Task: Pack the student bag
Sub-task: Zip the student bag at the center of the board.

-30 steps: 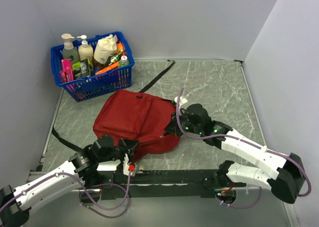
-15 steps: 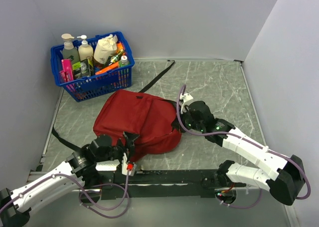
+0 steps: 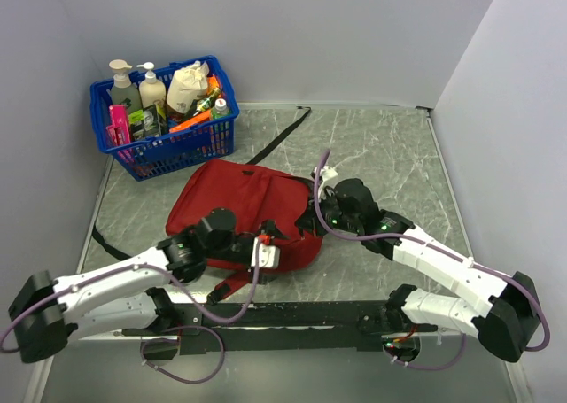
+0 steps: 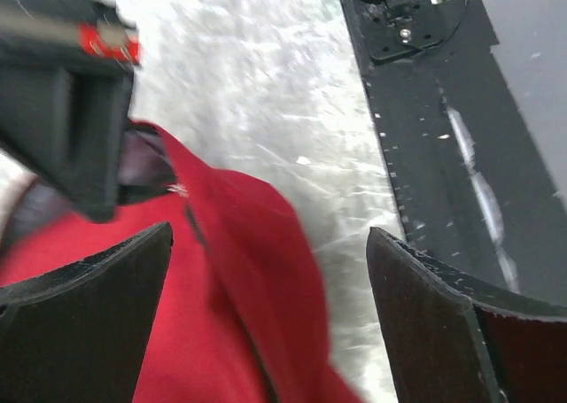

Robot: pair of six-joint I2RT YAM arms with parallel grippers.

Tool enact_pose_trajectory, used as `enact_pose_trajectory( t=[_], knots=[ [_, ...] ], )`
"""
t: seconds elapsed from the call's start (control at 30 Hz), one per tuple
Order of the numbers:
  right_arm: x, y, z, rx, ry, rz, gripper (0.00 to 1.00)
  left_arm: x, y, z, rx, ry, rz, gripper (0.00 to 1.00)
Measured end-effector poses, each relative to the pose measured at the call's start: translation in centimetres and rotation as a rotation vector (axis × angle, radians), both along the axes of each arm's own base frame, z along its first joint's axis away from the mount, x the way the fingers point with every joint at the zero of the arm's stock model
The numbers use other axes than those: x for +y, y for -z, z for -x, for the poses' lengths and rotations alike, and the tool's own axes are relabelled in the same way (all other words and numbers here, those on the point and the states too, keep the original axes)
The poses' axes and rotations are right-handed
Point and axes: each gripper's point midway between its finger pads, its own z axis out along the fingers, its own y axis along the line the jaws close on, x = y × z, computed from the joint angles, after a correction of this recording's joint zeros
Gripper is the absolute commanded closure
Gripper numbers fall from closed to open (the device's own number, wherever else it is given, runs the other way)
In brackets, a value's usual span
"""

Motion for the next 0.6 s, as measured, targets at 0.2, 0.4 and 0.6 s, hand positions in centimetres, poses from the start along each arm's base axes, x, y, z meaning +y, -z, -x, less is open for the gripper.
enact_pose_trajectory(
  t=[0.2, 0.4, 0.6],
  knots=[
    [-0.1, -0.1, 0.1, -0.007, 0.002, -0.008, 1.00, -1.1, 2.2, -0.2, 0.112, -0.085, 0.003, 0.12],
    [-0.2, 0.1, 0.4, -0.003, 0.000, -0.017, 1.00, -1.6, 2.2, -1.4, 0.099, -0.186, 0.039, 0.17],
    [-0.1, -0.1, 0.9, 0.000, -0.015, -0.036, 1.00, -1.8, 2.3, -2.4, 0.116, -0.267, 0.049, 0.33]
  ],
)
